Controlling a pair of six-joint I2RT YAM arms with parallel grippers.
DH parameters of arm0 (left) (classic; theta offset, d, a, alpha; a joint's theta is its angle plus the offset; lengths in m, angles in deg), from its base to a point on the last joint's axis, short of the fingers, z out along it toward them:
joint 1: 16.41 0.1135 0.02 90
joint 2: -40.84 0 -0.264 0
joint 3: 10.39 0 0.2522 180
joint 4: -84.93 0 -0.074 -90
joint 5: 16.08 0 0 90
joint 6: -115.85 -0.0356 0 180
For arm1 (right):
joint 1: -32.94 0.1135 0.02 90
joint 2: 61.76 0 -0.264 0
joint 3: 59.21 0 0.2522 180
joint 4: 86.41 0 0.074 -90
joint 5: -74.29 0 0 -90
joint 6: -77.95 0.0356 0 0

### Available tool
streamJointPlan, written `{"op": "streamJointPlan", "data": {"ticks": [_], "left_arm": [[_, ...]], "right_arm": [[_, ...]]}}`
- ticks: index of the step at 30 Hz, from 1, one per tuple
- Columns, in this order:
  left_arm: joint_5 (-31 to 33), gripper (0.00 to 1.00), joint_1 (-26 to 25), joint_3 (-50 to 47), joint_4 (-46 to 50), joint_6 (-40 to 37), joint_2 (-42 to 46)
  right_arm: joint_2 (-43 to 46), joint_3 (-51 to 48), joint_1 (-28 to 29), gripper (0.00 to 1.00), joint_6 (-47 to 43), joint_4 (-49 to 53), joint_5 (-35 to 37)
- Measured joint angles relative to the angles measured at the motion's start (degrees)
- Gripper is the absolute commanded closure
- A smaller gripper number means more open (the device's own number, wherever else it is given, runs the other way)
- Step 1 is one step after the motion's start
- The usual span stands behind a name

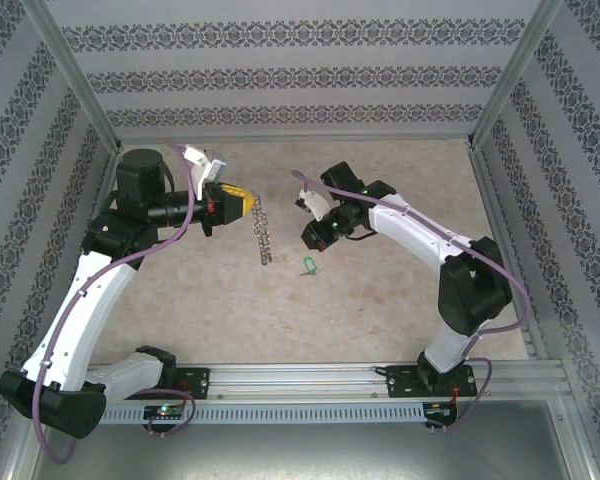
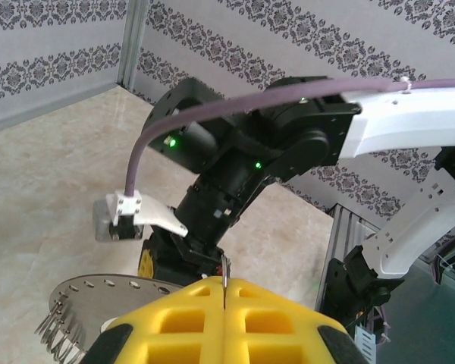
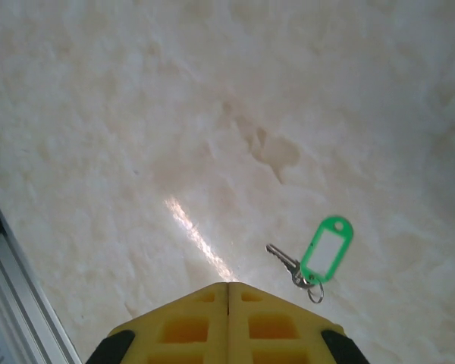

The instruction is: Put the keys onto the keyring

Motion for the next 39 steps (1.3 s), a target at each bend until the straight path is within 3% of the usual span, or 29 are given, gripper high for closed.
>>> {"op": "streamJointPlan", "data": {"ticks": [7,9,21,30,39], "left_arm": [[0.0,1.00,0.0,0.0,-0.3,0.4,-0.1],[0.0,1.00,0.0,0.0,-0.3,0.4,-0.2],[0.0,1.00,0.0,0.0,-0.3,0.4,-0.2],[0.0,1.00,0.0,0.0,-0.3,0.4,-0.3],[0.0,1.00,0.0,0.0,-0.5,0.4,-0.9]], "right_arm": [[-3.2,-1.7,-1.5,0.44,1.4,1.4,0.3],[-5.4,-2.8,-1.8,0.43,2.1,1.9,0.5],[-16.1,-2.9,-1.9,0.52,5.1,3.3,2.2],[-16.9,-2.5,-2.2,0.68,5.6,3.6,2.7],[-18.0,-1.5,-2.2,0.76,5.7,3.8,2.1]]}}
